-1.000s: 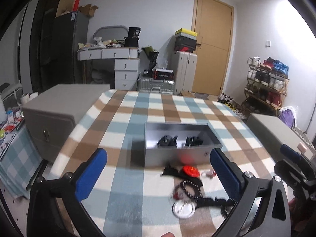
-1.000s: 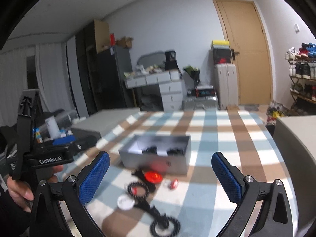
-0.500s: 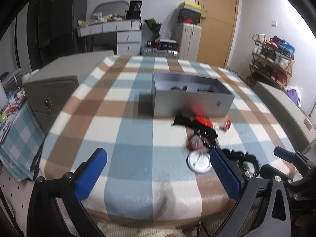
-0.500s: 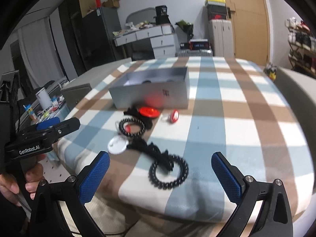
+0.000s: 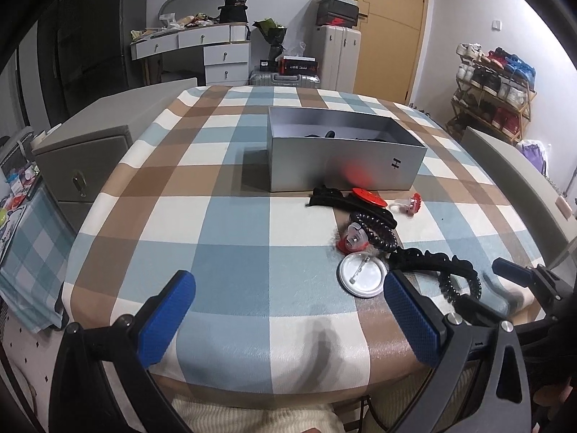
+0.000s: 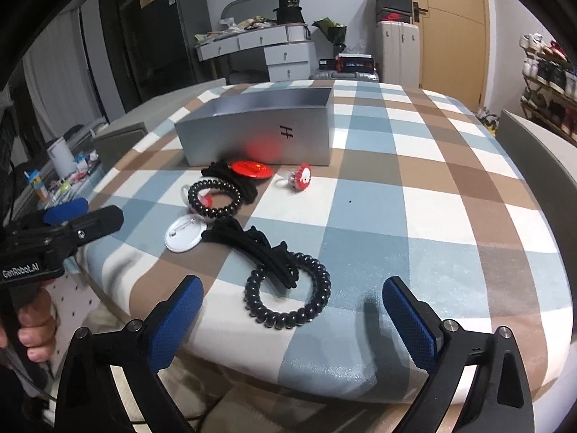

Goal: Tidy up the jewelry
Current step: 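Lower the right gripper onto the black coil hair tie and close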

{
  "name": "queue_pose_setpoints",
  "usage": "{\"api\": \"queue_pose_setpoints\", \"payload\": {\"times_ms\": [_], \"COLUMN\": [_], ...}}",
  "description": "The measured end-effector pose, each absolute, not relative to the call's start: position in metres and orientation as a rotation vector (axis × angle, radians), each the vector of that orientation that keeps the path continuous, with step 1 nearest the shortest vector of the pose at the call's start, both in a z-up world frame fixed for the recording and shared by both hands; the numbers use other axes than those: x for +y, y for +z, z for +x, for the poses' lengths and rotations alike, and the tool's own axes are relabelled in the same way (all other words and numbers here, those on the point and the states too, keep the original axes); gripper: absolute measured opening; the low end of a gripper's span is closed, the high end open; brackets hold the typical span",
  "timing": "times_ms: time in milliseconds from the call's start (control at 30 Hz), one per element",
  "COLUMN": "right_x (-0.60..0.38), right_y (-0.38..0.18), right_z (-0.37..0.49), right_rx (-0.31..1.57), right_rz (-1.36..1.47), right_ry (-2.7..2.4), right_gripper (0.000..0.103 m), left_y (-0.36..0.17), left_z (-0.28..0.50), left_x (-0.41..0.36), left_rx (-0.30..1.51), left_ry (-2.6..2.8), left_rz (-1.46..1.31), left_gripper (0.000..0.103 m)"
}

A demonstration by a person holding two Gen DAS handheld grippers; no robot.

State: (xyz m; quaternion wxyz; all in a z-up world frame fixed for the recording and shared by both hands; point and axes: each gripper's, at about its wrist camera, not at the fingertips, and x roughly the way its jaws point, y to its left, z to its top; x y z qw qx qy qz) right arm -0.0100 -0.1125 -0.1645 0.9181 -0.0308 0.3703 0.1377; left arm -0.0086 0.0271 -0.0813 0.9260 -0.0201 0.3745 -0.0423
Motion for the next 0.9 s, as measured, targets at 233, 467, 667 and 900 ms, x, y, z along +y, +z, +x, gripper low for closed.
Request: {"api": "queue_pose_setpoints", "payload": {"times_ms": [233, 467, 667, 900], "right_x": [-0.112, -0.105, -0.109, -0.125], "right_y": [-0.172, -0.17, -0.168, -0.164], "right_z": [-0.005, -0.012, -0.013, -0.011], "right_rx": [0.781, 0.761, 0.768, 0.773], "right_rz": [-0.123, -0.175, -0.141, -0.028], "right_ry": [0.221, 0.258, 0.296, 0.353], "right_gripper": [0.088, 0.06, 0.046, 0.044], "left_y": [-0.079, -0.08, -0.08, -0.087], "left_z": [-0.006, 0.002, 0.005, 0.01], "left_x": [0.024, 0.024, 0.025, 0.018], "left_rx": [0.775, 0.792, 0.813, 0.864], "left_ry": [-0.087, -0.063, -0.067, -0.121], "left_rz": [-0.028, -0.023, -0.031, -0.015], "left_gripper": [0.102, 0.102, 0.102, 0.102]}}
